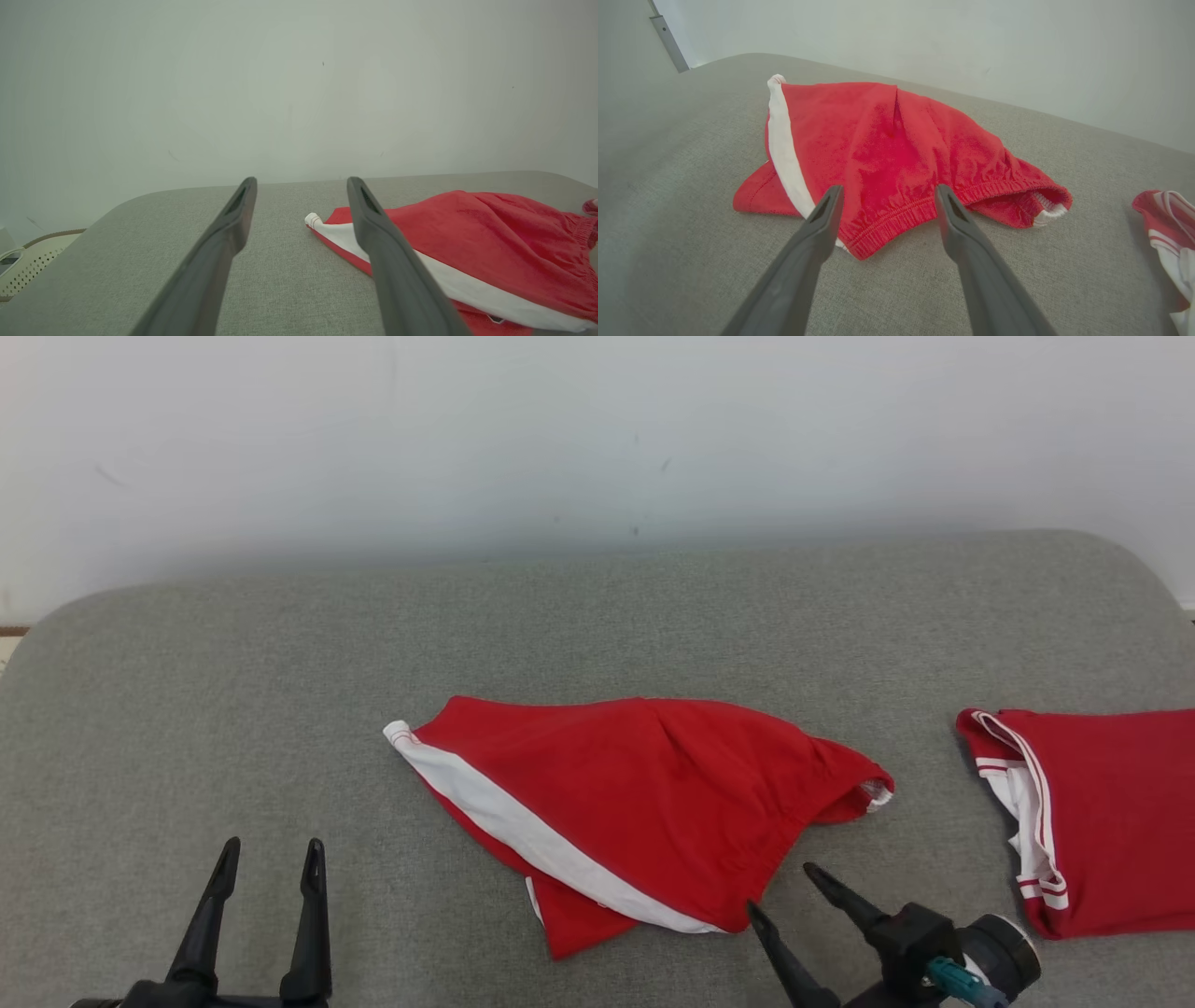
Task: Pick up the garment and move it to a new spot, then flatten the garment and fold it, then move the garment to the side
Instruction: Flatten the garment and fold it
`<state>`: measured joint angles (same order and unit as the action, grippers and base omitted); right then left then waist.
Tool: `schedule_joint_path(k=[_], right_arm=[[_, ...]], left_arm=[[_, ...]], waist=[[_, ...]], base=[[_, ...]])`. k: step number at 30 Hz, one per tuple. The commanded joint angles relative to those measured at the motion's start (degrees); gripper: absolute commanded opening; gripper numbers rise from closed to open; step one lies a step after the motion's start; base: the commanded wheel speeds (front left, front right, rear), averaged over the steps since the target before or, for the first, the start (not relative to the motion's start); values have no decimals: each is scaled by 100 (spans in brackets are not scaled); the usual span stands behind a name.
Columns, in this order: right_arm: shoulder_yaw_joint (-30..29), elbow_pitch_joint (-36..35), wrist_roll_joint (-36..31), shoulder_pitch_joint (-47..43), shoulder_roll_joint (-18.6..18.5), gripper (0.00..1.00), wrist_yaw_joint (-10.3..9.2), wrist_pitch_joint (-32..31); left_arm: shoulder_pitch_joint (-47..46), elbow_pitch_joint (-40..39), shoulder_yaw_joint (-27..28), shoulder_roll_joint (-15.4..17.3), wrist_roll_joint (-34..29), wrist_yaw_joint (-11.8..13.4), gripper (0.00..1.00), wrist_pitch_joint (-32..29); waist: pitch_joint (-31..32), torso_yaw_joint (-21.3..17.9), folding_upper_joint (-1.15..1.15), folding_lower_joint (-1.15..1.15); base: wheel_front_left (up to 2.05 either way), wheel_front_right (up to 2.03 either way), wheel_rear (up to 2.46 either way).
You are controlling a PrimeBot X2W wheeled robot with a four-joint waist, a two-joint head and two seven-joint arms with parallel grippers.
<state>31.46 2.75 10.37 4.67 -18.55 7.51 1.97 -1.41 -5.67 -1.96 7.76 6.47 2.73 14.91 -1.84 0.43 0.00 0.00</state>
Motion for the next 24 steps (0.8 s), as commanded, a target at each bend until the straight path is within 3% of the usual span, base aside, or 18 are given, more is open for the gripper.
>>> schedule_joint_path(k=[1,8,14,15,16,17,24], right_arm=[[87,30,52,66,-38,100,-4,5],[972,795,122,591,-423,100,-4,0],[1283,1483,29,1046,-505,100,-4,80],[1301,1578,68,1100,-492,82,-4,98],[1325,1648,106,1143,-481,33,-4,121],[1333,1687,172,1179,-465,0,-4,143],[1560,1383,561,1326,-667,0,-4,43]], left_arm=[[-43,21,9,-4,-69,1,100,18],[-184,57,-15,-80,-101,-47,100,18],[-289,43,-44,-158,-128,-80,100,18],[-311,40,-46,-167,-141,-85,100,18],[-331,41,-45,-181,-152,-89,100,18],[-345,45,-45,-192,-150,-95,100,18],[-408,42,-13,-249,-209,-84,100,18]], waist=[[-93,98,0,0],[-316,308,0,0],[-531,407,0,0],[-559,418,0,0],[-581,427,0,0],[-601,433,0,0],[-702,331,0,0]], base=[[0,0,0],[0,0,0],[0,0,0],[0,0,0],[0,0,0],[0,0,0],[0,0,0]])
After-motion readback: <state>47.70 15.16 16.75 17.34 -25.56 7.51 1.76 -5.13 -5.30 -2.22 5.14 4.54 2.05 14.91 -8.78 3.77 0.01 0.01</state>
